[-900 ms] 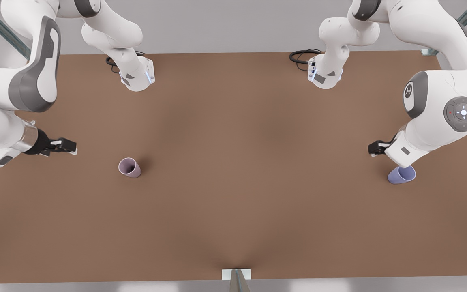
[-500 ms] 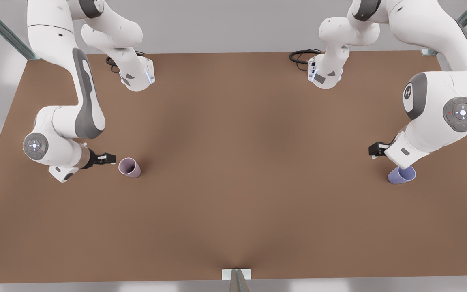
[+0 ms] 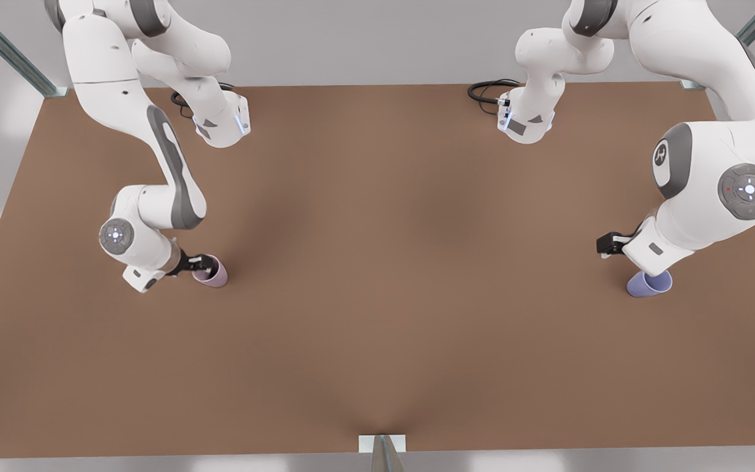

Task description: Stack the cups, with the pink cup at the bottom and the purple cup at the top

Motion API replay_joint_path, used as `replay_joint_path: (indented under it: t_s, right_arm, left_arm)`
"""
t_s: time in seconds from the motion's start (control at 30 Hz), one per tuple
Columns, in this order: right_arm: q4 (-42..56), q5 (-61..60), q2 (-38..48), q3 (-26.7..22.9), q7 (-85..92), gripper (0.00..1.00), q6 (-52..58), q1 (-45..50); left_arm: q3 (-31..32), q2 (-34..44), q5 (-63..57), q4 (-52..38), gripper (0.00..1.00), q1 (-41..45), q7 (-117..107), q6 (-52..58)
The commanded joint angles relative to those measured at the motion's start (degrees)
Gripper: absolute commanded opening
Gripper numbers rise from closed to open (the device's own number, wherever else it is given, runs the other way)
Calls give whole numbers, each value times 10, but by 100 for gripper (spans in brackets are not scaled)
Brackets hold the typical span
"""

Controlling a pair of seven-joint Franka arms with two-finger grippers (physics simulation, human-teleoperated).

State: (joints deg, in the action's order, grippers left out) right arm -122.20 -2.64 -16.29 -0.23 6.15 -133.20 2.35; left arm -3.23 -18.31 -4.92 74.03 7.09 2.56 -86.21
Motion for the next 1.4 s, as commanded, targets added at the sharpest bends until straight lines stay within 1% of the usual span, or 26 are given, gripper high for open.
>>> replay_joint_path:
  t_s: [0.0,0.1,0.23,0.27,0.3,0.33,0.4,0.43,0.47,0.5,0.67,0.7,0.73,0.77,0.8,0.83,0.87,0.93,0.97,1.0,1.03,1.07,1.1,1.13,1.2,1.37]
  right_arm:
    - [-15,-1,0,0,19,100,-81,-2]
    - [-37,-1,-6,0,19,100,-115,-2]
    - [-34,-1,-23,0,19,79,-124,-2]
    - [-34,-2,-28,0,19,69,-124,-2]
    - [-33,-6,-31,0,18,69,-125,-2]
    - [-33,-6,-40,0,17,64,-137,-2]
    - [-31,-6,-40,1,15,39,-136,0]
    - [-30,-6,-40,1,12,30,-132,3]
    - [-26,-6,-39,1,12,24,-130,4]
    - [-26,-6,-39,1,11,21,-129,4]
    - [-25,-5,-34,1,12,21,-129,5]
    - [-16,-5,-22,3,10,21,-111,7]
    - [13,-5,-12,7,-9,21,-66,21]
    - [35,-6,-1,24,-68,21,-44,40]
    - [75,-6,-7,68,-140,21,-6,39]
    - [107,-6,-17,93,-164,21,7,41]
    - [151,-8,-31,104,-212,21,42,66]
    - [281,-12,-90,104,-350,21,113,149]
    - [391,-14,-153,94,-426,21,175,209]
    - [491,-11,-211,91,-487,21,216,244]
    - [564,-11,-263,58,-510,21,218,299]
    - [631,-11,-316,39,-568,21,210,337]
    - [693,-11,-368,32,-592,21,207,366]
    - [723,-11,-414,18,-628,21,194,391]
    - [753,0,-463,18,-659,21,181,407]
    - [769,2,-477,12,-679,21,180,414]
  left_arm:
    - [0,-2,0,0,100,-1,6,0]
    - [0,-4,0,0,100,-1,5,0]
    - [0,-7,1,0,100,-2,5,0]
    - [0,-7,1,0,100,-2,5,0]
    - [0,-8,1,0,100,-3,5,-1]
    - [0,-9,1,0,100,-3,5,-1]
    - [0,-11,1,0,100,-4,5,-2]
    - [0,-11,1,0,100,-4,5,-2]
    - [-1,-10,1,0,100,-4,5,-2]
    - [-1,-10,1,0,100,-4,5,-2]
    - [-1,-9,1,-1,100,-3,5,-1]
    - [-1,-9,1,-1,100,-4,5,-1]
    - [-1,-9,1,-1,100,-4,5,-1]
    - [-1,-9,1,-1,100,-4,5,-1]
    - [-1,-9,1,-1,100,-3,5,-1]
    - [-1,-9,1,-1,100,-3,4,-1]
    - [-1,-9,1,-1,100,-3,4,0]
    - [-1,-9,1,-1,100,-3,4,-1]
    - [-1,-9,2,-1,100,-3,-1,-1]
    - [-2,-9,24,-1,100,-4,-17,-5]
    - [-14,-9,45,-1,100,-3,-33,-21]
    - [-16,-8,48,-1,100,-3,-41,-27]
    - [-16,-7,55,-1,100,-3,-49,-34]
    - [-18,-7,60,-1,100,-4,-55,-38]
    - [-18,-9,59,0,100,-4,-54,-38]
    - [-27,-16,61,0,100,-19,-45,-48]
